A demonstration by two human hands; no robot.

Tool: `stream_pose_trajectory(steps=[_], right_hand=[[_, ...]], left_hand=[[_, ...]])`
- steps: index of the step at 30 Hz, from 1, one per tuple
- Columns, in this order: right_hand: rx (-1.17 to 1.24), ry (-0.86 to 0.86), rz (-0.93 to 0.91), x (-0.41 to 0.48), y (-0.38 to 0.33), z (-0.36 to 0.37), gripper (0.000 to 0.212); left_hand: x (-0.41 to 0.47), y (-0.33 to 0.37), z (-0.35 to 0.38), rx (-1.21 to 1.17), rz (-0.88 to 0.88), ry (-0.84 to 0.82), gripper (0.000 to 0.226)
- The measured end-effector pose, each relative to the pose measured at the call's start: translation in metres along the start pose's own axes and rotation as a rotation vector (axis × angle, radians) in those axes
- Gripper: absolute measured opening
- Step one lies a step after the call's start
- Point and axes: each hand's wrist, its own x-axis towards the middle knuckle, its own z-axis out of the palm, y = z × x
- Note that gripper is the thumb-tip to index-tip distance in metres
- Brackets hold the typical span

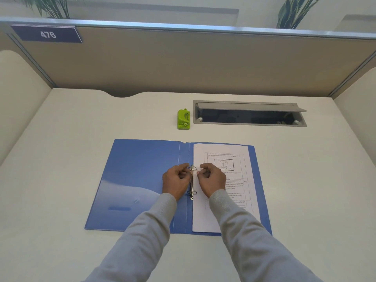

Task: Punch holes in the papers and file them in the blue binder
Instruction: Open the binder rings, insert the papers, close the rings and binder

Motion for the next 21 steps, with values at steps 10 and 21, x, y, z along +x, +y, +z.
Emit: stream_pose_trajectory(steps=[10,21], right_hand=[[-0.142,0.079,-0.034,-0.01,0.03,-0.034,0.015],[-0.108,0.076,-0.037,-0.012,0.034,-0.05,0.015]], left_hand=[[-0.02,0.013,0.0,0.134,-0.015,-0.069,0.008],[-0.028,0.026,-0.008,0.213,0.018,-0.076,0.015]])
